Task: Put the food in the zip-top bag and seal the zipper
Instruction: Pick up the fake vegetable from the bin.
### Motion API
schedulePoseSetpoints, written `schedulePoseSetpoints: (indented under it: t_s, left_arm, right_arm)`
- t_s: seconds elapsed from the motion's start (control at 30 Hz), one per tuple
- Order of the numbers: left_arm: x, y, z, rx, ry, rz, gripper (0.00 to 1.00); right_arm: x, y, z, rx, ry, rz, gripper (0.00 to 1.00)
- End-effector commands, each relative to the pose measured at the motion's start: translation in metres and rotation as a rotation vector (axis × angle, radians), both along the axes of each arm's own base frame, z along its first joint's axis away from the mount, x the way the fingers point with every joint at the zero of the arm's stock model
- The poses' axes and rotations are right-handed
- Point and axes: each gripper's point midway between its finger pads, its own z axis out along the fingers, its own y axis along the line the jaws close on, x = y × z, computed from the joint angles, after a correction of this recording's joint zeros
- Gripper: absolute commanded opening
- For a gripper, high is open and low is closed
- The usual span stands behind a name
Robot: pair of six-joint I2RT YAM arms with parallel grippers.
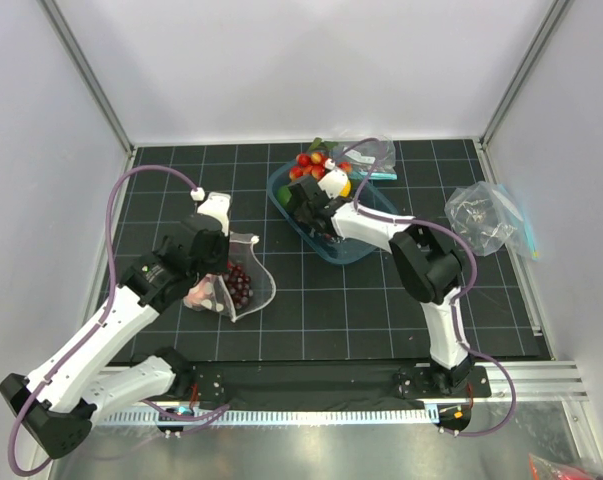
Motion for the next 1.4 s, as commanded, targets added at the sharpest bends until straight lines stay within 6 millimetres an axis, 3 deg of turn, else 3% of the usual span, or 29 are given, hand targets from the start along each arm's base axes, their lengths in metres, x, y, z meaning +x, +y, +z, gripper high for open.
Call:
schedulePoseSetpoints:
  t_s: [0.0, 0.17, 0.2, 0.27, 0.3, 0.33, 0.53, 0.63, 0.67, 0.83, 0.97, 1.2, 1.37]
  left_arm:
    - [0.006, -0.005, 0.011, -0.030, -0.049, -0.011, 0.03]
    - [0.006, -0.004, 0.012, -0.031, -0.053, -0.007, 0.03]
    - [0.006, -0.004, 0.011, -0.029, -0.052, -0.008, 0.03]
    - [0.006, -0.003, 0.012, -0.031, -0.055, -0.004, 0.03]
    - [0.006, -0.003, 0.011, -0.028, -0.055, -0.003, 0.03]
    - [0.006, -0.003, 0.011, -0.027, -0.052, -0.003, 0.03]
    - [0.005, -0.002, 0.011, -0.026, -0.055, 0.001, 0.02]
    - [0.006, -0.001, 0.012, -0.025, -0.057, 0.002, 0.02]
    - [0.005, -0.001, 0.011, -0.024, -0.056, 0.002, 0.02]
    - [0.005, -0.001, 0.011, -0.023, -0.055, 0.002, 0.02]
    - [0.005, 0.000, 0.012, -0.024, -0.056, 0.004, 0.02]
    - [0.005, -0.001, 0.012, -0.025, -0.055, 0.002, 0.02]
    - [0.005, -0.001, 0.012, -0.026, -0.055, -0.001, 0.02]
  right_arm:
    - [0.017, 0.000, 0.013, 0.020, -0.040, -0.075, 0.77]
    - [0.009, -0.012, 0.020, 0.020, -0.072, -0.080, 0.46]
    - [0.007, -0.015, 0.036, 0.035, -0.101, -0.074, 0.45]
    - [-0.002, -0.024, 0.040, 0.001, -0.119, -0.056, 0.44]
    - [-0.005, -0.028, 0.061, 0.013, -0.156, -0.044, 0.41]
    - [-0.013, -0.032, 0.056, -0.003, -0.149, -0.024, 0.41]
    - [-0.053, -0.052, 0.093, 0.022, -0.227, 0.090, 0.39]
    - [-0.063, -0.052, 0.114, 0.054, -0.265, 0.135, 0.39]
    - [-0.069, -0.053, 0.112, 0.039, -0.240, 0.164, 0.38]
    - [-0.092, -0.033, 0.131, 0.014, -0.191, 0.393, 0.38]
    - [-0.112, -0.034, 0.129, -0.032, -0.082, 0.484, 0.37]
    - [-0.136, -0.034, 0.161, -0.001, -0.172, 0.613, 0.33]
    - [-0.154, -0.026, 0.158, -0.014, -0.131, 0.760, 0.30]
